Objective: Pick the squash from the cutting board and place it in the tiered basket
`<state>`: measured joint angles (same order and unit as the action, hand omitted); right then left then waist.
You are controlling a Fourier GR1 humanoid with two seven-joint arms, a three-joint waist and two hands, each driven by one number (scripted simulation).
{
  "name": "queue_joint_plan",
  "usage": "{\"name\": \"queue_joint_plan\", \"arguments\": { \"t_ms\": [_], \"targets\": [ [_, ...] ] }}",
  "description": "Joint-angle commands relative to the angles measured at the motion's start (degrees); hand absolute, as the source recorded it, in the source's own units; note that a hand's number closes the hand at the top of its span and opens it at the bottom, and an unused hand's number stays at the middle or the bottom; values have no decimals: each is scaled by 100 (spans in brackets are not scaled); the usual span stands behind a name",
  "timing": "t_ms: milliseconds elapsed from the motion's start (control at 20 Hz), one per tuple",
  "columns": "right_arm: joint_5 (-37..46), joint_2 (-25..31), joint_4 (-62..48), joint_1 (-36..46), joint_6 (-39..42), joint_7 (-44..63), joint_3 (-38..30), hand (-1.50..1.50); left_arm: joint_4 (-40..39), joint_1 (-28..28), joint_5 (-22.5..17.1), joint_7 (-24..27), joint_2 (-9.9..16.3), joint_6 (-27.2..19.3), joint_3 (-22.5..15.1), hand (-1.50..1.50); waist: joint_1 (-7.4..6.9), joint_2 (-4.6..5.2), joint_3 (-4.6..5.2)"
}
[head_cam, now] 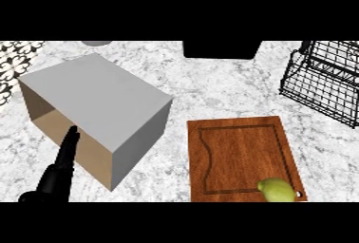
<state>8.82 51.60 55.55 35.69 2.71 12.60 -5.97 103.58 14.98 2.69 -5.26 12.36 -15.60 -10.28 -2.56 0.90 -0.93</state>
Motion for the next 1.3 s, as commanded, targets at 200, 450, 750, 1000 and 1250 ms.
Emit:
{"name": "queue_joint_plan", "arguments": {
  "t_ms": [200, 450, 750, 1000, 1250],
  "targets": [
    [-609, -851, -1591, 981, 45, -501, -563, -150, -1417, -678, -313, -110, -151, 332, 177, 0, 53, -1, 87],
    [-1026, -779, -2116, 1753, 29, -571, -1132, -150, -1951, -888, -51, 52, -463, 139, -14, 0, 72, -21, 90],
    [-1125, -249, -2601, 1395, -1003, -1508, -1899, -150, -2251, -1170, -94, 183, -544, 66, 189, 0, 162, -19, 85],
    [-1269, 1000, -3102, 1191, -830, -1198, -2393, -150, -2260, -1032, -202, 343, -472, 192, 285, 0, 213, -40, 83],
    [-1785, 1790, -3725, 412, 124, -1579, -3055, -150, -1988, -840, -179, 233, -401, 193, 286, 0, 264, -65, 73]
  ]
}}
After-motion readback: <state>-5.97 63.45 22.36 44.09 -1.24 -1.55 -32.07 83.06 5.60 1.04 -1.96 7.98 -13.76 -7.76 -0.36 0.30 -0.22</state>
